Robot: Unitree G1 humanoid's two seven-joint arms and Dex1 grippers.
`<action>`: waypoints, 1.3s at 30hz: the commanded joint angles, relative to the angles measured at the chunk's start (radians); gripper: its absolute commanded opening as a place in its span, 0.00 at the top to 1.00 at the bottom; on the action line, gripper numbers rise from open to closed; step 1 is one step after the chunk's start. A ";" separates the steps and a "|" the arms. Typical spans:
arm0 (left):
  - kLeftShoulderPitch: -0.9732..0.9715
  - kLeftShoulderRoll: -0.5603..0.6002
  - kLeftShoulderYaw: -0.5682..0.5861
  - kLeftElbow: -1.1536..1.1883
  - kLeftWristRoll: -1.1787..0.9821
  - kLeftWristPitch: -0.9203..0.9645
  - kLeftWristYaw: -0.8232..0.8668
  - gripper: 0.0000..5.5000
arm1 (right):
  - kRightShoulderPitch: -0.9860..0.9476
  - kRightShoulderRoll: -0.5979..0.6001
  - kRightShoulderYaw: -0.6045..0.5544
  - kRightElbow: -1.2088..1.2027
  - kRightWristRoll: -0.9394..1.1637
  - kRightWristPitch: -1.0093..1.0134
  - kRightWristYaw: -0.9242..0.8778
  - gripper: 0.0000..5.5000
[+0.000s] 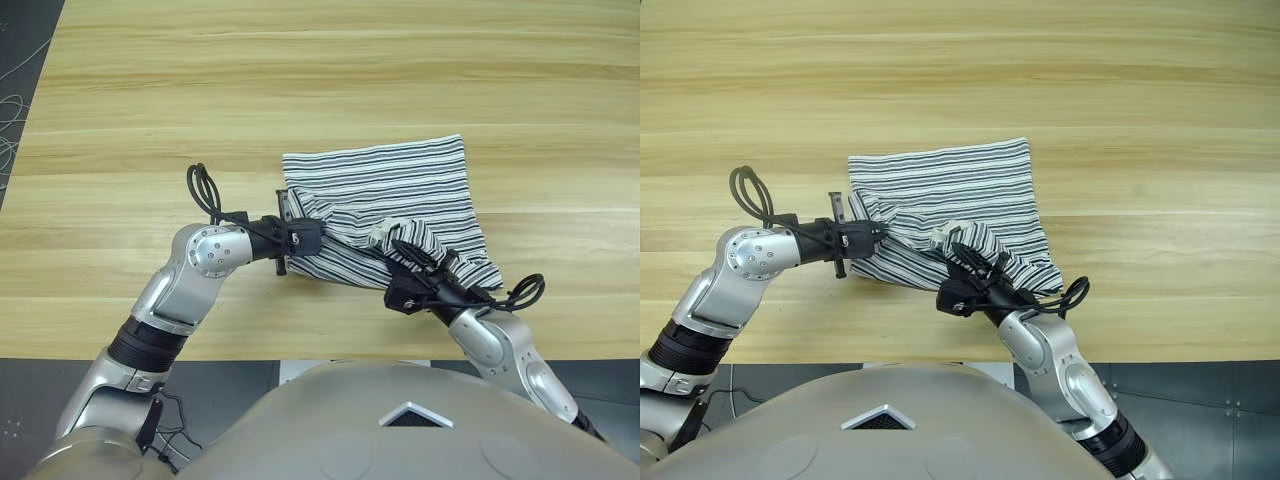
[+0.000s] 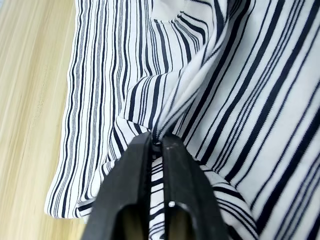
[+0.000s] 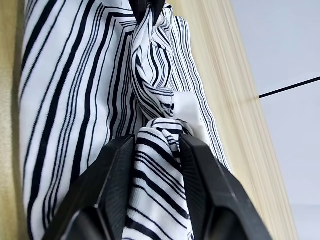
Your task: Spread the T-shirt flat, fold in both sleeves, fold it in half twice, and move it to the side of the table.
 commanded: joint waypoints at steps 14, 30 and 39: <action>0.006 -0.016 0.004 -0.003 0.001 0.005 0.012 0.98 | 0.033 0.028 -0.056 -0.017 0.026 -0.009 0.051 0.98; -0.402 -0.074 0.029 0.580 0.107 -0.107 0.184 0.98 | -0.412 -0.131 -0.448 0.376 0.283 -0.079 0.111 0.98; -0.823 -0.213 0.006 1.186 0.179 -0.237 0.359 0.98 | -0.830 -0.111 -0.382 0.947 0.293 -0.225 0.069 0.98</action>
